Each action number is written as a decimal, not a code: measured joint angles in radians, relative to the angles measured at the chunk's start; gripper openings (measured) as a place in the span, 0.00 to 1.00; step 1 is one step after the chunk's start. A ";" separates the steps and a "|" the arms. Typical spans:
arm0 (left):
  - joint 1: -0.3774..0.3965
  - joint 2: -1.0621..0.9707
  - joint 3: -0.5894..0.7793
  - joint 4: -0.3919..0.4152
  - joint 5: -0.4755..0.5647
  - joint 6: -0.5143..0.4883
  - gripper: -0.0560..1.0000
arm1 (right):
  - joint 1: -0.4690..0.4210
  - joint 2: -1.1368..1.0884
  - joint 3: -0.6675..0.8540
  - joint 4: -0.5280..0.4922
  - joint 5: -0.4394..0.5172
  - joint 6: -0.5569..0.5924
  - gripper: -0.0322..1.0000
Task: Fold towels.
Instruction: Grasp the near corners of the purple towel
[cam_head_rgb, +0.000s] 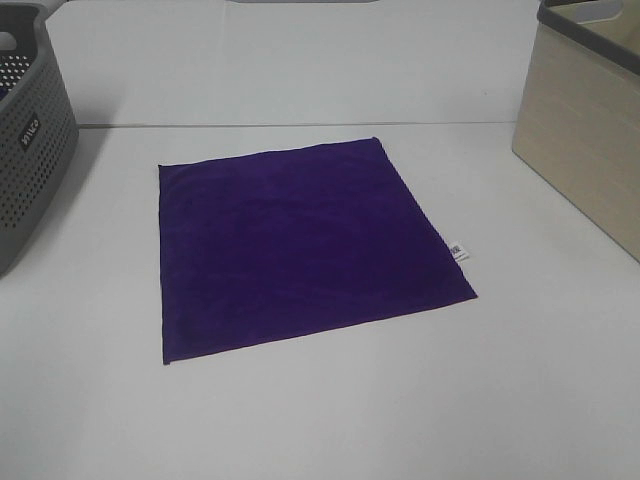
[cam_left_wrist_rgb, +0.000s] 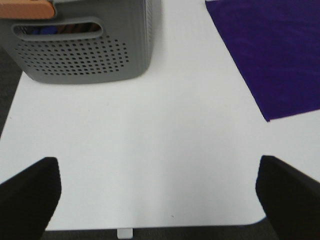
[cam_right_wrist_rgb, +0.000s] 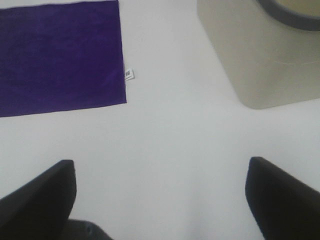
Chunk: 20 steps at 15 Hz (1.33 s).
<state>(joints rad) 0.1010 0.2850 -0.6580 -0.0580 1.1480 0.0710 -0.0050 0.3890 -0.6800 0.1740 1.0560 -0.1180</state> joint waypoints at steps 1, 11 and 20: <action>-0.001 0.106 -0.043 -0.018 0.020 -0.001 0.99 | 0.000 0.177 -0.053 0.024 -0.002 -0.011 0.89; -0.003 0.826 0.050 -0.658 -0.314 0.412 0.99 | 0.000 1.450 -0.659 0.620 0.146 -0.726 0.88; -0.003 1.288 0.035 -0.930 -0.477 0.704 0.99 | 0.000 1.670 -0.741 0.595 0.151 -0.732 0.87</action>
<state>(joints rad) 0.0980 1.5730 -0.6230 -0.9880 0.6710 0.7750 -0.0050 2.0590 -1.4210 0.7690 1.2070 -0.8500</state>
